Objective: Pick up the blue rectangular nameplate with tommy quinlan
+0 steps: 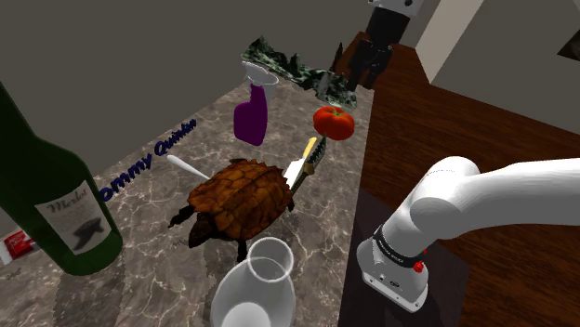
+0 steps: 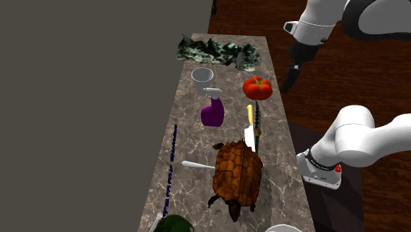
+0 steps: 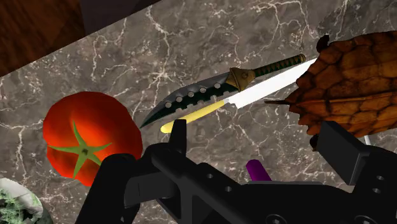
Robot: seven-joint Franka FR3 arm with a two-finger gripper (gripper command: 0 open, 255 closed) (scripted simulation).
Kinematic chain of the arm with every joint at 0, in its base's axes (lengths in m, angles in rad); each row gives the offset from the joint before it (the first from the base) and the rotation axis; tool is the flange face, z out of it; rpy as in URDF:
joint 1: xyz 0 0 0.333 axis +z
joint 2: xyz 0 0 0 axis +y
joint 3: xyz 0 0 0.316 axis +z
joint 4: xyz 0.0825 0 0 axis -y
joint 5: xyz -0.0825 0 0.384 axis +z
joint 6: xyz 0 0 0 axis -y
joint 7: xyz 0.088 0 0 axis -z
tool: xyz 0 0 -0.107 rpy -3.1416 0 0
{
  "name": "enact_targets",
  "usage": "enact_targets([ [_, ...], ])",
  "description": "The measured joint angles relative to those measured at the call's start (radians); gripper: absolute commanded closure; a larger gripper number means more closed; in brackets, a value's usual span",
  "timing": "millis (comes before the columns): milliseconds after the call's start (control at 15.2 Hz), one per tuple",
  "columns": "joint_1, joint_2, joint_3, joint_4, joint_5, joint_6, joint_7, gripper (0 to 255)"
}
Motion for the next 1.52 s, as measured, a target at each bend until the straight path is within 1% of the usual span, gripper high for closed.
enact_targets([
  [66, 0.000, 0.000, 0.000, 0.000, 0.000, 0.000, 0.000, 0],
  [198, 0.000, -0.003, 0.032, -0.015, 0.021, 0.020, 0.047, 0],
  [462, 0.005, 0.007, 0.141, -0.059, 0.092, 0.101, 0.206, 0],
  [858, 0.003, 0.065, 0.302, -0.078, 0.178, 0.227, 0.443, 0],
  [1254, -0.025, 0.214, 0.468, -0.028, 0.215, 0.373, 0.678, 0],
  [1452, -0.048, 0.298, 0.551, 0.017, 0.208, 0.433, 0.804, 0],
  [1518, -0.062, 0.349, 0.589, 0.050, 0.196, 0.460, 0.856, 0],
])
